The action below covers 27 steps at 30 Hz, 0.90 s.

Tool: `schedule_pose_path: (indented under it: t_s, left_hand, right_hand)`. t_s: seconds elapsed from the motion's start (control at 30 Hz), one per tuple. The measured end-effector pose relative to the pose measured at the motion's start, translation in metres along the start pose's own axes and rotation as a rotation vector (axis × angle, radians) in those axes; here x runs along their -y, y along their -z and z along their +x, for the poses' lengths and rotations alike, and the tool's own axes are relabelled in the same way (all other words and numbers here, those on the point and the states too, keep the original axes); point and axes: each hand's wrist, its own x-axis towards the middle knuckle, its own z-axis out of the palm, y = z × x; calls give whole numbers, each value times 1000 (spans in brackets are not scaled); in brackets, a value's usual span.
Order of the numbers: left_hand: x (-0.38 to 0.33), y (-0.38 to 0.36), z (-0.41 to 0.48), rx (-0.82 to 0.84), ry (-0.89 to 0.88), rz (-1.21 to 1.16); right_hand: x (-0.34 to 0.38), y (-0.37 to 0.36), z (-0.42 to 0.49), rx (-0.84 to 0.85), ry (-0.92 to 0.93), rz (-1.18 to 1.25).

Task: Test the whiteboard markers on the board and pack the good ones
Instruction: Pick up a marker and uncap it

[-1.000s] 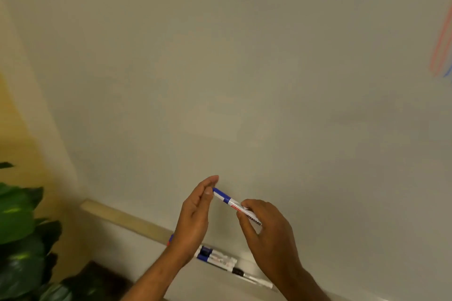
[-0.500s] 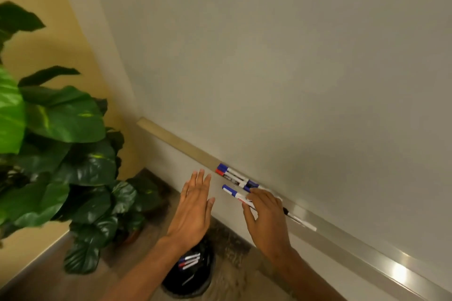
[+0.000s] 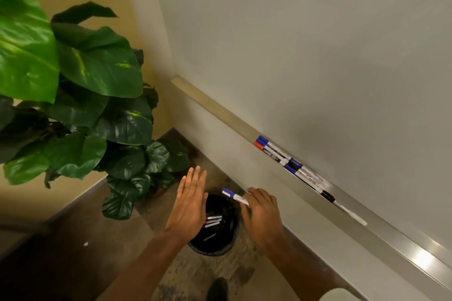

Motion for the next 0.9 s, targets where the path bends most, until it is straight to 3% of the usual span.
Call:
schedule_pose_path:
  t_s: [0.43, 0.9]
  left_hand:
    - [46, -16, -16, -29, 79, -33]
    - [0, -9, -1, 23, 4, 5]
  right_hand:
    - [35, -59, 27, 34, -27, 37]
    - [6, -8, -7, -163, -110, 170]
